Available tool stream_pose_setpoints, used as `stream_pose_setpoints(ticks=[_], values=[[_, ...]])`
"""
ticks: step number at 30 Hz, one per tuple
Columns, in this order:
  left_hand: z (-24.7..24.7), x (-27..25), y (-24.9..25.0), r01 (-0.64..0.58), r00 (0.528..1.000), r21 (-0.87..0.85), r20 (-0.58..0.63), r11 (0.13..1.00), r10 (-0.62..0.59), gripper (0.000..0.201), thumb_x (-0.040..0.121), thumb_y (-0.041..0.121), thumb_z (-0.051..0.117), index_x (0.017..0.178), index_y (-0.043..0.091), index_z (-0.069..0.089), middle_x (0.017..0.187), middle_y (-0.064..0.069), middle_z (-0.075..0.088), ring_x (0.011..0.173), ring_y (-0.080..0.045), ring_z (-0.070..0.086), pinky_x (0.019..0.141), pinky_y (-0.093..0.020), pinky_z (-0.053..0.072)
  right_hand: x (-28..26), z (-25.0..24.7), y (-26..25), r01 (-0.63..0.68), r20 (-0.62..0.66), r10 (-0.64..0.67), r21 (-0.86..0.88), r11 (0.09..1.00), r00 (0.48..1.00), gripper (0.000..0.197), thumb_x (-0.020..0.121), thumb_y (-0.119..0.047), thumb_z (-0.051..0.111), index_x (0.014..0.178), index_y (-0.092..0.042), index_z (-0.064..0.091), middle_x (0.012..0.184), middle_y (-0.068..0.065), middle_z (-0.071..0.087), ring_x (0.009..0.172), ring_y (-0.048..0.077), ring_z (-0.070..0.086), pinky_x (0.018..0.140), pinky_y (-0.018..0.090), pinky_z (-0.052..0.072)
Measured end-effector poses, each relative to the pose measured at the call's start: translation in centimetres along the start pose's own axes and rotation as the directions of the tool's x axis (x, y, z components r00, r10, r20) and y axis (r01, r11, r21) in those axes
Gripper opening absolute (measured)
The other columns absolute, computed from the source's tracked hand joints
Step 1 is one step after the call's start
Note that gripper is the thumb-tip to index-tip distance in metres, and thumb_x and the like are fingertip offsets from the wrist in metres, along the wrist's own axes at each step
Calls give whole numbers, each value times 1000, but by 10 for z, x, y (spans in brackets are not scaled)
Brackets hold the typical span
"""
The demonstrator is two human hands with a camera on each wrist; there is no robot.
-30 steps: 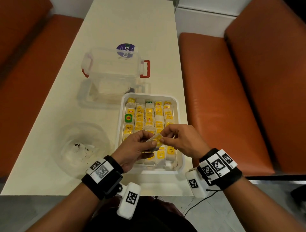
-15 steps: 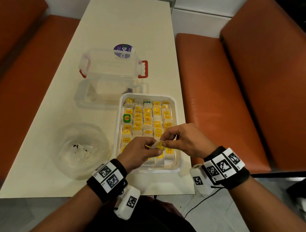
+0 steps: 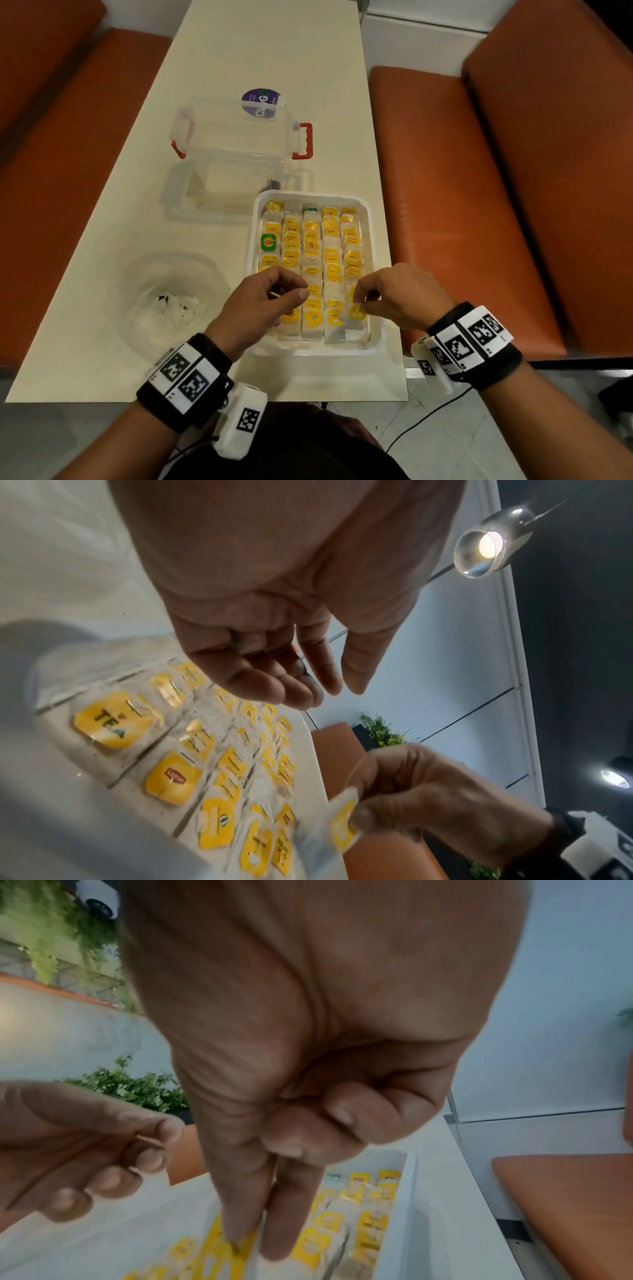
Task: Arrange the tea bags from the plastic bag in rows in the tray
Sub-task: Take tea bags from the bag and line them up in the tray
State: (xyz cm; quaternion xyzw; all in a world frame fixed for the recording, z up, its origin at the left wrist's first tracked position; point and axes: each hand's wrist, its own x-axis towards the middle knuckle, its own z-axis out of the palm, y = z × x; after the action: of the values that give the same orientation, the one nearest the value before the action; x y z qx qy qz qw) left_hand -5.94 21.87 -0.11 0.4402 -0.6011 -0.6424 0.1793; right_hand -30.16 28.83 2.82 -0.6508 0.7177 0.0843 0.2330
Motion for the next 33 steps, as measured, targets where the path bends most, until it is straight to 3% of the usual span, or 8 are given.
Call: stream_pose_setpoints(ticks=[7,14,22,25,33], values=[[-12,-12,-2,15,999,-49,-38,999,-16,3,90,24,71,93,23,71,82,3,66,71,-11,62,61,-27,48,13,23,-6,-25,127,43,-141,990,991,14,90,-35,65,102,-40,72,98,-12,72,89,15,66,70,28,52],[-15,-18,-7,31,998,-53,-45,998,-34,2,91,24,70,92,23,71,81,3,66,70,-10,61,61,-27,47,26,34,-5,-52,60,69,-244,968,996,19,94,-27,56,103,-35,70,99,-6,70,91,20,67,63,27,38],[-6,-23,-11,47,999,-37,-11,998,-47,6,91,25,71,87,29,71,78,7,65,69,-8,61,60,-25,48,32,42,-2,-77,41,90,-252,965,995,21,91,-20,53,101,-31,68,100,-6,69,92,21,66,65,28,40],[-6,-23,-10,47,999,-35,-12,998,-47,2,91,24,71,90,26,71,78,7,65,69,-8,61,61,-26,48,32,42,-2,-76,31,86,-253,964,996,23,92,-19,51,104,-30,68,100,-6,69,92,21,66,64,28,40],[-9,-20,-9,54,998,-27,-17,998,-54,2,91,24,71,92,23,71,75,10,66,68,-8,60,62,-27,47,31,41,1,-99,-51,91,-184,978,995,16,91,-28,56,105,-33,64,98,-9,70,90,19,66,62,27,39]])
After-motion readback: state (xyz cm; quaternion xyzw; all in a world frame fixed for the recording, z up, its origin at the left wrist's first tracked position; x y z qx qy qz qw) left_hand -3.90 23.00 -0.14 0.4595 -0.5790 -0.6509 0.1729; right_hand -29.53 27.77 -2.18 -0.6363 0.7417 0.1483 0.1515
